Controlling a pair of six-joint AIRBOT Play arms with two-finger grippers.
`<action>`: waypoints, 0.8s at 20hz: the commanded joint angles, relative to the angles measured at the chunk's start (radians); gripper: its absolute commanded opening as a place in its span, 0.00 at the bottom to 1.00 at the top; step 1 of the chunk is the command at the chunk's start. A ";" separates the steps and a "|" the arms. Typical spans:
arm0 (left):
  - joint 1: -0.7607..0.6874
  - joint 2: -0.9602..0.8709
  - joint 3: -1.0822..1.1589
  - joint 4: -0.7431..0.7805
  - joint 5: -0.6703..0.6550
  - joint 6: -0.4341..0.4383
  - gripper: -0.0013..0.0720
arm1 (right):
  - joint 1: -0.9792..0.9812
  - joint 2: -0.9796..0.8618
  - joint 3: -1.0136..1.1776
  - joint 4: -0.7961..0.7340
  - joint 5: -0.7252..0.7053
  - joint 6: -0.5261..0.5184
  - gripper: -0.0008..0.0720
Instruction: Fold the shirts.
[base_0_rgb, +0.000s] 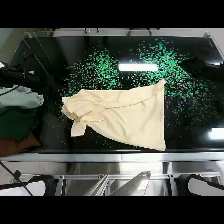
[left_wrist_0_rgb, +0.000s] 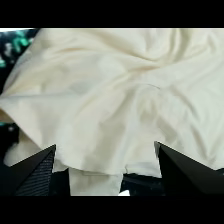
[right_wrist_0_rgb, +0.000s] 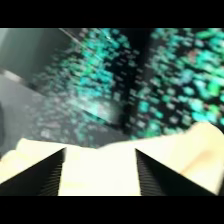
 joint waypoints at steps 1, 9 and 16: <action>0.083 -0.101 0.053 0.004 -0.132 -0.055 1.00 | -0.153 -0.008 0.001 -0.286 0.171 0.185 0.78; 0.060 -0.101 -0.387 0.046 -0.050 -0.025 0.88 | -0.251 -0.003 -0.420 -0.458 0.230 0.279 0.64; -0.104 -0.101 -0.457 0.044 0.369 -0.018 0.87 | -0.233 -0.004 -0.605 -0.437 0.145 0.260 0.58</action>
